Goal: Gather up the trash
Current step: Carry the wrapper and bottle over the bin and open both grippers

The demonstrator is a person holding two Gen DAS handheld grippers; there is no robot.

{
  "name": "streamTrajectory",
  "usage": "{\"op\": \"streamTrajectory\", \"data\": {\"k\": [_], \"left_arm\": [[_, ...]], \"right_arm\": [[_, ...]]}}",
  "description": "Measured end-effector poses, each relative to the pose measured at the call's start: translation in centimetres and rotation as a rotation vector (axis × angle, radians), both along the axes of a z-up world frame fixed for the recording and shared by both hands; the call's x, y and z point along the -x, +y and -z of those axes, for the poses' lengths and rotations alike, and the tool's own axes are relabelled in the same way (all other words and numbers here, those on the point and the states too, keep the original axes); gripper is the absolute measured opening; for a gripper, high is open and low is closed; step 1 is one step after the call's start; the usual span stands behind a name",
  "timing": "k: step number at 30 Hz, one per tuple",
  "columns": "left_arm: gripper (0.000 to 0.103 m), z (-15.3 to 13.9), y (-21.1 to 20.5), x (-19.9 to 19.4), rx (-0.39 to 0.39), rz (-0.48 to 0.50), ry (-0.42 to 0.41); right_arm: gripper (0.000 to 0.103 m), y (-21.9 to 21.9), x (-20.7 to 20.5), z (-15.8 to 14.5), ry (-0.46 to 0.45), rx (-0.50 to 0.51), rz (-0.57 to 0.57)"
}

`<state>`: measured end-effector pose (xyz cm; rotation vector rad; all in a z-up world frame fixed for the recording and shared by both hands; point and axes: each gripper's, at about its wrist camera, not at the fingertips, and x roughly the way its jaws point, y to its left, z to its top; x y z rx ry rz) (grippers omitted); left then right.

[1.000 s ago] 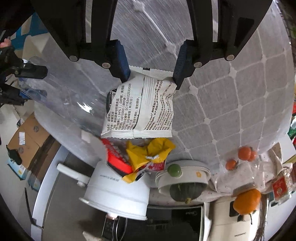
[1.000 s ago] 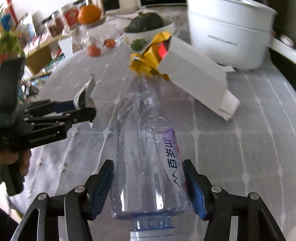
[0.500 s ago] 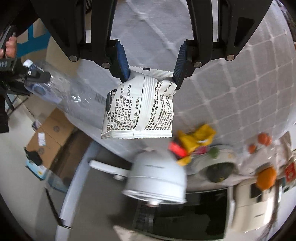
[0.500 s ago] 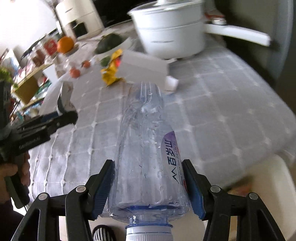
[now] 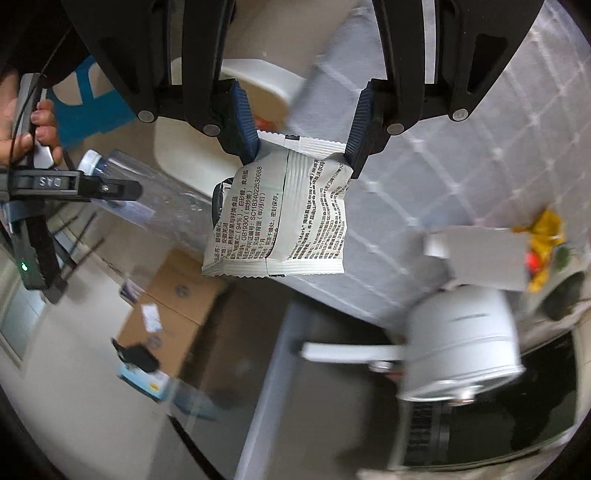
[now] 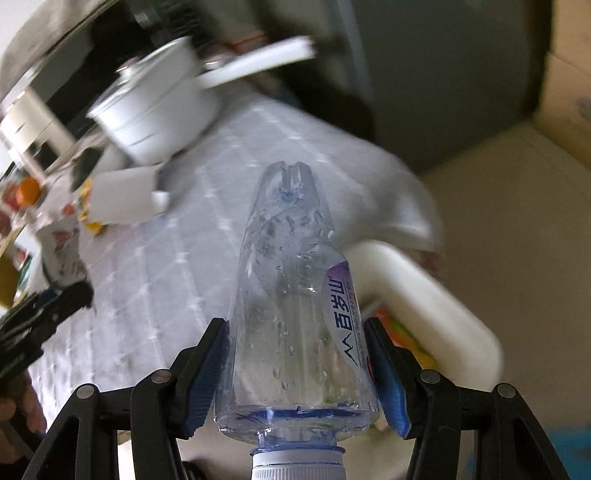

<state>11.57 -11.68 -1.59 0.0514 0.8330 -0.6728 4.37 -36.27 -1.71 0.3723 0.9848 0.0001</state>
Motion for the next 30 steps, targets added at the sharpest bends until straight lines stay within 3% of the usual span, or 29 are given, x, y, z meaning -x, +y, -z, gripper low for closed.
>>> {"op": "streamTrajectory", "data": {"k": [3, 9, 16, 22, 25, 28, 30], "left_arm": [[0.048, 0.9, -3.2, 1.0, -0.015, 0.070, 0.028], [0.049, 4.9, -8.8, 2.6, -0.063, 0.198, 0.174], [0.049, 9.1, -11.5, 2.3, -0.165, 0.210, 0.258], [0.052, 10.4, -11.6, 1.2, -0.185, 0.192, 0.294], [0.061, 10.3, -11.4, 1.2, -0.195, 0.185, 0.297], [0.078, 9.8, -11.2, 1.6, -0.212, 0.180, 0.277], [0.082, 9.6, -10.8, 1.4, -0.210, 0.176, 0.271]], "right_arm": [[0.064, -2.0, 1.2, 1.0, 0.045, -0.013, 0.043], [0.064, -3.6, 2.4, 3.9, 0.158, -0.069, 0.077], [0.064, -4.4, 2.1, 6.5, 0.258, -0.059, 0.093], [0.064, -4.5, 2.1, 7.4, 0.278, -0.050, 0.093], [0.064, -4.7, 2.2, 7.4, 0.279, -0.049, 0.100], [0.064, -5.0, 2.2, 7.5, 0.281, -0.037, 0.108], [0.064, -5.1, 2.1, 7.6, 0.285, -0.033, 0.111]]}}
